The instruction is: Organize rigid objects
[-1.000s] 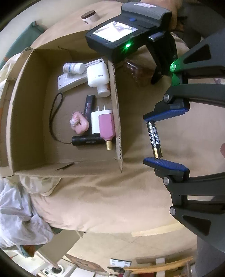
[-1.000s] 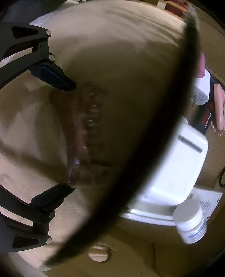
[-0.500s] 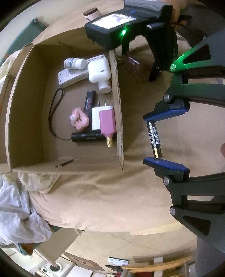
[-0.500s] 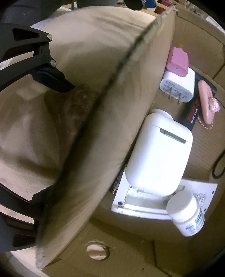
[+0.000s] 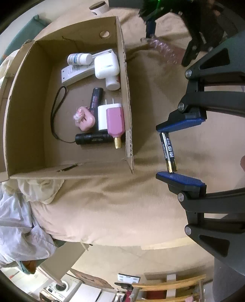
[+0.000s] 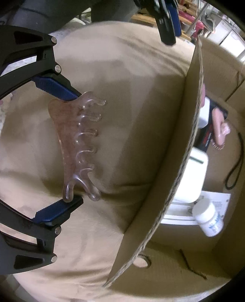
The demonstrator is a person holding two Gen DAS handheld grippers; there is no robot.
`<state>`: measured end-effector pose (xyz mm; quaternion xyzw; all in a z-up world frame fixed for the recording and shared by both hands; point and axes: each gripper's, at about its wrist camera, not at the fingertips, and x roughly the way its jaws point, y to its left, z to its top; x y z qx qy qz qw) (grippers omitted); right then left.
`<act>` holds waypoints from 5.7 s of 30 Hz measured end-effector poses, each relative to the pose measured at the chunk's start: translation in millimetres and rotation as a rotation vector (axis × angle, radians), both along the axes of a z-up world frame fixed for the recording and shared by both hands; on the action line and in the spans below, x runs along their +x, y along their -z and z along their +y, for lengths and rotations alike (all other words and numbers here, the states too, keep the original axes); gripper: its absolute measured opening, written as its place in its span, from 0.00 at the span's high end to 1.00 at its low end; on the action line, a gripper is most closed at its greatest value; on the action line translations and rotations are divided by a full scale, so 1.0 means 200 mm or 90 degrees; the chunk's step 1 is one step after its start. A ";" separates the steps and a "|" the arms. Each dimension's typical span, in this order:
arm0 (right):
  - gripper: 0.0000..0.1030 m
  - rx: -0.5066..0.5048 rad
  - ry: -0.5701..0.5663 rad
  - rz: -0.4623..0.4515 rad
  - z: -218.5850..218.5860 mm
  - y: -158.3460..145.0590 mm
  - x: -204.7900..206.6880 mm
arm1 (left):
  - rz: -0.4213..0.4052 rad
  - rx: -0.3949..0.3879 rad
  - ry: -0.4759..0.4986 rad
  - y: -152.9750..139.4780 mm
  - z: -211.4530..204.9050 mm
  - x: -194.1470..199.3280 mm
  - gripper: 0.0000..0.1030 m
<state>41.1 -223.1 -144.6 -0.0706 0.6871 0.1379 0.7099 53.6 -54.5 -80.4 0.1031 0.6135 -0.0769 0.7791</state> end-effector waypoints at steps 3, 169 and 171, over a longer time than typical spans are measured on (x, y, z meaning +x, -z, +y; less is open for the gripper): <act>0.00 0.022 0.002 -0.017 -0.05 -0.09 -0.03 | -0.003 0.003 -0.008 0.00 0.02 0.00 0.62; 0.00 0.110 0.282 -0.412 -0.20 -0.71 -0.14 | -0.227 -0.089 -0.093 -0.40 0.16 -0.10 0.17; 0.00 0.111 0.283 -0.411 -0.20 -0.71 -0.14 | -0.226 -0.088 -0.092 -0.39 0.16 -0.10 0.17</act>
